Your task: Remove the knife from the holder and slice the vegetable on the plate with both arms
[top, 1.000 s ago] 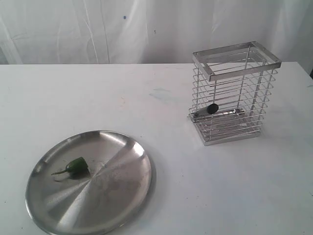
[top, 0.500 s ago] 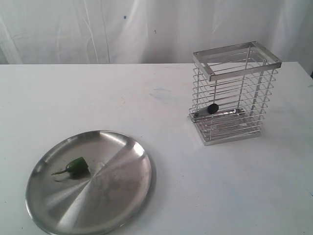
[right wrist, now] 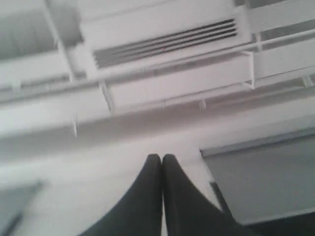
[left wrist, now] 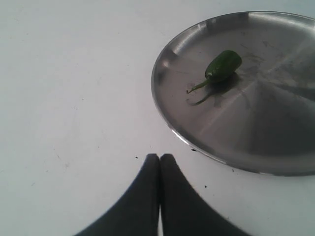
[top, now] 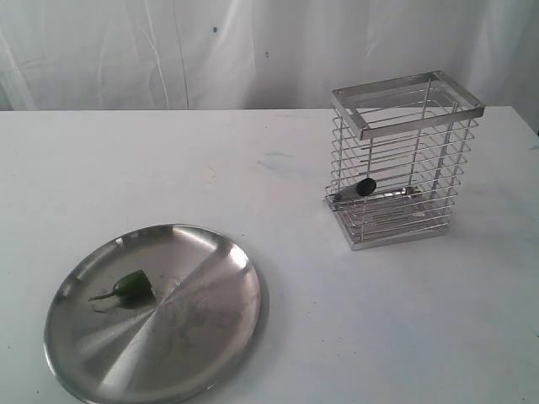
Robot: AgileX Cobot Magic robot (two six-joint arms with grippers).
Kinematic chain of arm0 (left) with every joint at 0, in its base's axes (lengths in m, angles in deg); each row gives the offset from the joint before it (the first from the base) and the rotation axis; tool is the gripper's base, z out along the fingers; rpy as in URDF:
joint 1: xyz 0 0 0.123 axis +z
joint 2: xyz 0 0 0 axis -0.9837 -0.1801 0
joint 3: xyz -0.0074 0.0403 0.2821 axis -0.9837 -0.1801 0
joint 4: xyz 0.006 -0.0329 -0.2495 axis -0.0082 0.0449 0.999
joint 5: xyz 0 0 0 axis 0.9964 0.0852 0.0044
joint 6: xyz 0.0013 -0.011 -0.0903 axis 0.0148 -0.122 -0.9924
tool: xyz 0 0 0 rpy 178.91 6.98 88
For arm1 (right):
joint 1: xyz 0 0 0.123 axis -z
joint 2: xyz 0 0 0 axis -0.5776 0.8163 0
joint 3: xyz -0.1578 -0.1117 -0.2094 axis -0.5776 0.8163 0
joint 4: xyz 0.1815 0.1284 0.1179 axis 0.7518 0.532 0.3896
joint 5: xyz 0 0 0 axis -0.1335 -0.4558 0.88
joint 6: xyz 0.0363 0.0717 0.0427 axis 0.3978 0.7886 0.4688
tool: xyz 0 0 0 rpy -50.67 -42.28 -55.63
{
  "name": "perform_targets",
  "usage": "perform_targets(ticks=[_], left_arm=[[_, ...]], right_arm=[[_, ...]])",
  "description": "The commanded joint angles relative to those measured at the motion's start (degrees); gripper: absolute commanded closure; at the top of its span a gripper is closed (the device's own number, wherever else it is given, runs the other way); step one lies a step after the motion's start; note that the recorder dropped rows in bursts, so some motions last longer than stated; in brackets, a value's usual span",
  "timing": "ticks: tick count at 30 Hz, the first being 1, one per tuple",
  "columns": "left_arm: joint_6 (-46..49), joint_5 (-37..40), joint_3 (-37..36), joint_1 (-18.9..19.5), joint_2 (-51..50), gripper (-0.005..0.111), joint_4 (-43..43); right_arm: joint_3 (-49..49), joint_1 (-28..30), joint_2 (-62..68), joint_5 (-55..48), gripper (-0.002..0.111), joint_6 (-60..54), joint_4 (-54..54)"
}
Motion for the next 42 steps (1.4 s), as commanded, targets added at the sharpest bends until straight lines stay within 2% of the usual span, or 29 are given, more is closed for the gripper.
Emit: perform_targets(ticks=[1, 5, 6, 7, 10, 15, 18, 20, 24, 27, 30, 38, 42], left_arm=[[-0.3, 0.5, -0.2, -0.3, 0.3, 0.107, 0.0], [-0.3, 0.5, -0.2, -0.3, 0.3, 0.107, 0.0], [-0.3, 0.5, -0.2, -0.3, 0.3, 0.107, 0.0], [-0.3, 0.5, -0.2, -0.3, 0.3, 0.107, 0.0], [-0.3, 0.5, -0.2, -0.3, 0.3, 0.107, 0.0], [-0.3, 0.5, -0.2, -0.3, 0.3, 0.107, 0.0], [-0.3, 0.5, -0.2, -0.3, 0.3, 0.107, 0.0], [-0.3, 0.5, -0.2, -0.3, 0.3, 0.107, 0.0], [-0.3, 0.5, -0.2, -0.3, 0.3, 0.107, 0.0], [-0.3, 0.5, -0.2, -0.3, 0.3, 0.107, 0.0], [-0.3, 0.5, -0.2, -0.3, 0.3, 0.107, 0.0], [-0.3, 0.5, -0.2, -0.3, 0.3, 0.107, 0.0], [-0.3, 0.5, -0.2, -0.3, 0.3, 0.107, 0.0]], right_arm=[[-8.4, -0.1, 9.6, -29.7, 0.108, -24.7, -5.6], [-8.5, 0.6, 16.8, -60.9, 0.108, -64.9, 7.7], [-7.9, 1.3, 18.8, -68.3, 0.108, -71.4, 9.7], [-7.3, 2.2, 20.6, -73.4, 0.108, -73.2, 9.8], [-5.7, 4.9, 27.2, -84.5, 0.108, -64.2, 6.8], [-5.4, 7.7, 33.9, -99.8, 0.108, -38.6, -12.4], [-5.6, 7.9, 33.9, -110.4, 0.108, -30.9, -20.6], [-6.3, 7.3, 32.8, -116.2, 0.108, -31.1, -18.4], [-7.8, 3.7, 29.7, -117.7, 0.108, -36.1, -7.6], [-9.7, -2.4, 29.1, -119.1, 0.108, -38.5, 3.0], [-11.3, -11.0, 30.2, -121.6, 0.108, -41.0, 4.4], [-15.9, -39.7, 40.4, -125.7, 0.108, -32.3, -11.1], [-19.1, -51.4, 47.7, -131.5, 0.108, -29.3, -20.3]])
